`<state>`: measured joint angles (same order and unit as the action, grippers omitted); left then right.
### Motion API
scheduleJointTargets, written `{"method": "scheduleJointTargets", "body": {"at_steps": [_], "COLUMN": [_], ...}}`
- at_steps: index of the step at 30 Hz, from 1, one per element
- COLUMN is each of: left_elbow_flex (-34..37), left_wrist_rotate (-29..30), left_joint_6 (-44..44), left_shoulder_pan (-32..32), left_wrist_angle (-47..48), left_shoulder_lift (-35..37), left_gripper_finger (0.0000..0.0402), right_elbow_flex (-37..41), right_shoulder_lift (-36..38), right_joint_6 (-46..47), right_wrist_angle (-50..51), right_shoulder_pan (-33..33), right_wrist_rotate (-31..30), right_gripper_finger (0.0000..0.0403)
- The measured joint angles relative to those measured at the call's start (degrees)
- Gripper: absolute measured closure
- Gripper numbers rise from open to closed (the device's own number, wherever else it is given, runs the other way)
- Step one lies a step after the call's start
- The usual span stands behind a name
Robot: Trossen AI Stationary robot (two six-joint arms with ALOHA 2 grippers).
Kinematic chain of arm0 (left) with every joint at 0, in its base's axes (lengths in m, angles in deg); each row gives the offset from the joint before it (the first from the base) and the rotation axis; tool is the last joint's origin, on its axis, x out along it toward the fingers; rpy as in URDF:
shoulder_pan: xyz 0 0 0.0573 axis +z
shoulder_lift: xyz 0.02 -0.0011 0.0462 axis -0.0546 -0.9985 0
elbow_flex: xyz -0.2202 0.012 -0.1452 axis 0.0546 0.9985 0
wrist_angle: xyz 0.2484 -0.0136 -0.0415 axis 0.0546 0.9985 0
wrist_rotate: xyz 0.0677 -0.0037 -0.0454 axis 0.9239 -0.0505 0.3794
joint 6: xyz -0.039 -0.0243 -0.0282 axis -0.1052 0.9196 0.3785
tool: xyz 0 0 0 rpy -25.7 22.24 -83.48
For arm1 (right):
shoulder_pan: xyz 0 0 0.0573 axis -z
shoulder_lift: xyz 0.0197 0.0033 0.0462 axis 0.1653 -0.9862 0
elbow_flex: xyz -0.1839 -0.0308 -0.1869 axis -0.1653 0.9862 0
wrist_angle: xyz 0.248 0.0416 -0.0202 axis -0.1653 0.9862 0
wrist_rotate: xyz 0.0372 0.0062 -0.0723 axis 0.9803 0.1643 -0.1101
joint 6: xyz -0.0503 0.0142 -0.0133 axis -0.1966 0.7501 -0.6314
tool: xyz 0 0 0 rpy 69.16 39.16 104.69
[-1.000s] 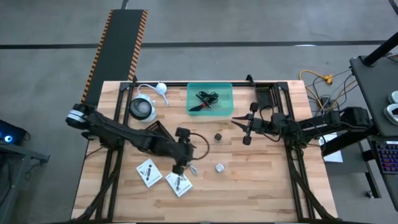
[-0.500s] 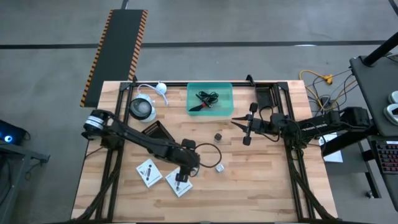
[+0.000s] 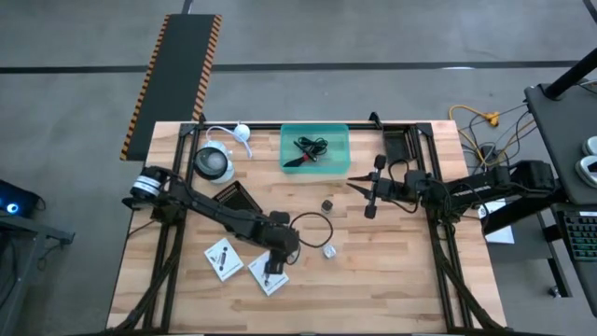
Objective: Pick and place items into bin
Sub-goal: Put the white charger cable into the green bin
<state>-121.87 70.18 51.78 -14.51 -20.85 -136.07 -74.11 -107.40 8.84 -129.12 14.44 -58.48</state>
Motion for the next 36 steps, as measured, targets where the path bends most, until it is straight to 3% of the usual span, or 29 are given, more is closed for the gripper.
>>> {"method": "scheduleJointTargets", "body": {"at_steps": [4, 12, 24, 28, 36], "left_elbow_flex": [0.0, 0.0, -0.2, -0.2, -0.6], "left_wrist_rotate": [-1.0, 0.7, 1.0, 0.7, 1.1], "left_joint_6": [-0.3, -9.0, -11.0, -11.1, -15.4], "left_shoulder_pan": [-0.1, 0.0, 0.1, 0.2, 0.6], "left_wrist_angle": [0.0, 2.5, 2.5, 2.4, 2.6], "left_shoulder_lift": [0.0, -1.3, -5.1, -5.3, -4.7], "left_gripper_finger": [0.0199, 0.0199, 0.0205, 0.0245, 0.0373], "right_elbow_flex": [0.0, 0.0, 0.0, 0.0, 0.0], "right_shoulder_lift": [0.0, 0.0, 0.0, 0.0, 0.0], "right_joint_6": [-0.2, -1.5, -2.4, -2.6, -2.6], "right_wrist_angle": [0.0, 0.0, 0.1, 0.2, 0.9], "right_shoulder_pan": [0.0, 0.0, 0.0, 0.0, 0.0], "right_wrist_rotate": [0.0, -0.2, -0.2, -0.2, -0.2], "right_gripper_finger": [0.0355, 0.0355, 0.0355, 0.0355, 0.0355]}}
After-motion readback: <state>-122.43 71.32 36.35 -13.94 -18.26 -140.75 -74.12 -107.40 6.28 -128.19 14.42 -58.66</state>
